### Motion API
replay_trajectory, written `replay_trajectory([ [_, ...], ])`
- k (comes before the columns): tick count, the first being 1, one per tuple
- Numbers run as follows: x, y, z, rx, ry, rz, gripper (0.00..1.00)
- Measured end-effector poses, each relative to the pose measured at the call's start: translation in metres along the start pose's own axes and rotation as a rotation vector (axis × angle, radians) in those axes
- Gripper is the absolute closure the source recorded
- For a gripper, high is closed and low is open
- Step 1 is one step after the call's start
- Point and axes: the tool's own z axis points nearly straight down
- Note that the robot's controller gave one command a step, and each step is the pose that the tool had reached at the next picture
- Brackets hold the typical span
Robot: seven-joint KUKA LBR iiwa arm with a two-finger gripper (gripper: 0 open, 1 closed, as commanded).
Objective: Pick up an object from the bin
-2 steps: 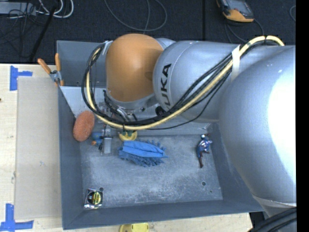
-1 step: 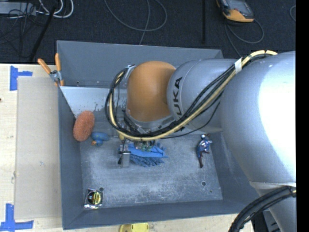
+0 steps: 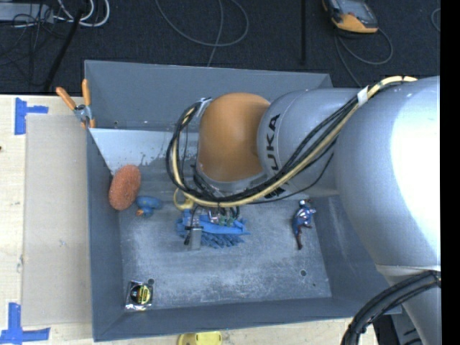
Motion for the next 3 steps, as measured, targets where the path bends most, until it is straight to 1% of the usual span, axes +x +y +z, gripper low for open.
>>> replay_trajectory([
  [1, 0.006, -0.050, -0.008, -0.001, -0.003, -0.002, 0.00],
  [2, 0.004, -0.057, 0.024, -0.001, -0.002, 0.055, 0.00],
  [3, 0.027, -0.048, 0.023, -0.002, -0.002, 0.090, 1.00],
])
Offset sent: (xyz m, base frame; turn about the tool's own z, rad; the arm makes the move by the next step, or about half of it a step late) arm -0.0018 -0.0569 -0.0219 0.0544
